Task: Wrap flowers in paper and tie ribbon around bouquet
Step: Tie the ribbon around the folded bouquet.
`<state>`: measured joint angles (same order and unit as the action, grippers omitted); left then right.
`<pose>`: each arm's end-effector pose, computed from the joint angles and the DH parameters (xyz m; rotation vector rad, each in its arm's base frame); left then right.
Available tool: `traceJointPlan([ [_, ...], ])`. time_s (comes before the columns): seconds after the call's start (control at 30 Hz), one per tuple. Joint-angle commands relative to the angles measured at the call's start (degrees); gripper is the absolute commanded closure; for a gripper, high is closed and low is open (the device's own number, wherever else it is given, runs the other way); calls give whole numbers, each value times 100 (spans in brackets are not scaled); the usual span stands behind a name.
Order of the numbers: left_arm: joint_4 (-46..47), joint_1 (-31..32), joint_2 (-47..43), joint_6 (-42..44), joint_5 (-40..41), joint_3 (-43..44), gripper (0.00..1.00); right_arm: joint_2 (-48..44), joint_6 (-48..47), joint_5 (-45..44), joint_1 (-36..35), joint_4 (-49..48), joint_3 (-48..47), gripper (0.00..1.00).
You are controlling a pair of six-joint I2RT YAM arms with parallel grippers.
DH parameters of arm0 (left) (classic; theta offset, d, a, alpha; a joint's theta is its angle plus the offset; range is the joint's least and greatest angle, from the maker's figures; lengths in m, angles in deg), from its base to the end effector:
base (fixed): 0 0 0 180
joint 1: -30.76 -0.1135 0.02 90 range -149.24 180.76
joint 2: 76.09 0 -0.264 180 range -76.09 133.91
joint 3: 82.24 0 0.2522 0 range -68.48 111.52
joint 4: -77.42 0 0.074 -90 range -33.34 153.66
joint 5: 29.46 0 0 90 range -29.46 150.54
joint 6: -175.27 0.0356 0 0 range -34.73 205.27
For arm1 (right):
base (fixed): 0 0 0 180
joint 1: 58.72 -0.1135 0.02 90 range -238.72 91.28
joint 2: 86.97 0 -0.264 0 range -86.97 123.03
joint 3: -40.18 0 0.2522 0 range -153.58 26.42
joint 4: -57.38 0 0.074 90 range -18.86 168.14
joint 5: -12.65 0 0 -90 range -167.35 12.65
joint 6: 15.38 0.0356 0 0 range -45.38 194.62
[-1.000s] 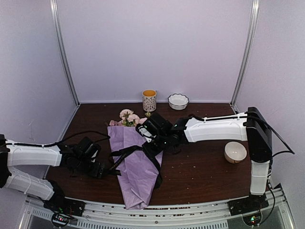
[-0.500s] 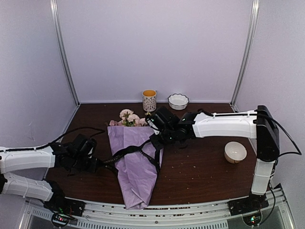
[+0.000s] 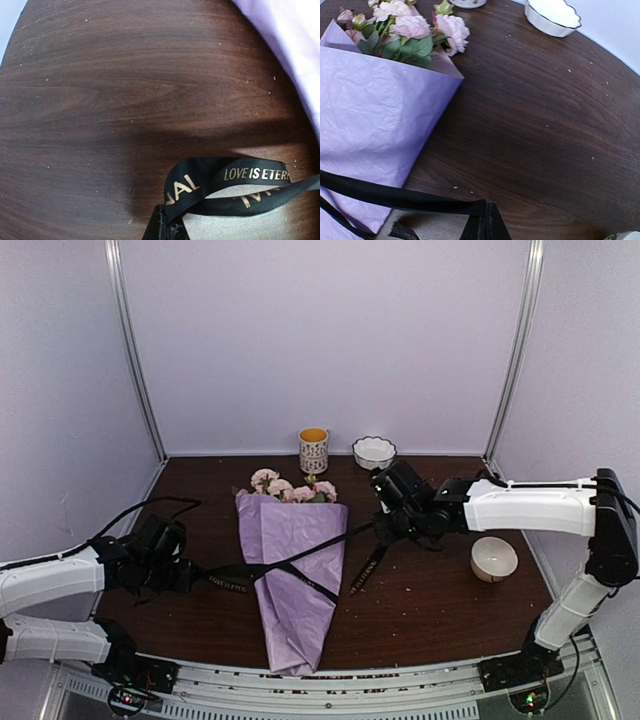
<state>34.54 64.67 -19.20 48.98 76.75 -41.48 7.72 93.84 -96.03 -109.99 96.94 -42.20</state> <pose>0.1498 -0.0887 0.1718 -0.1530 2.5368 -0.1089 0.2307 0.2694 0.2381 -0.5345 2.3578 0.1572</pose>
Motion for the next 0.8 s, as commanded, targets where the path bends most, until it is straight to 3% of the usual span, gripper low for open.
traceJointPlan([
  [0.0, -6, -103, -102, 56, 134, 27, 100, -845, 127, -494, 322, -298, 686, 100],
  [0.13, -14, -139, -116, 51, 185, 7, 100, -1422, -128, -397, 398, -620, 1092, 100],
  [0.33, 7, -138, -173, 115, 162, 70, 100, -1286, -809, 788, 249, -1014, 940, 100],
  [0.77, 260, -128, -822, 416, -235, 542, 100, -454, -2619, 122, -876, -1061, -808, 100],
])
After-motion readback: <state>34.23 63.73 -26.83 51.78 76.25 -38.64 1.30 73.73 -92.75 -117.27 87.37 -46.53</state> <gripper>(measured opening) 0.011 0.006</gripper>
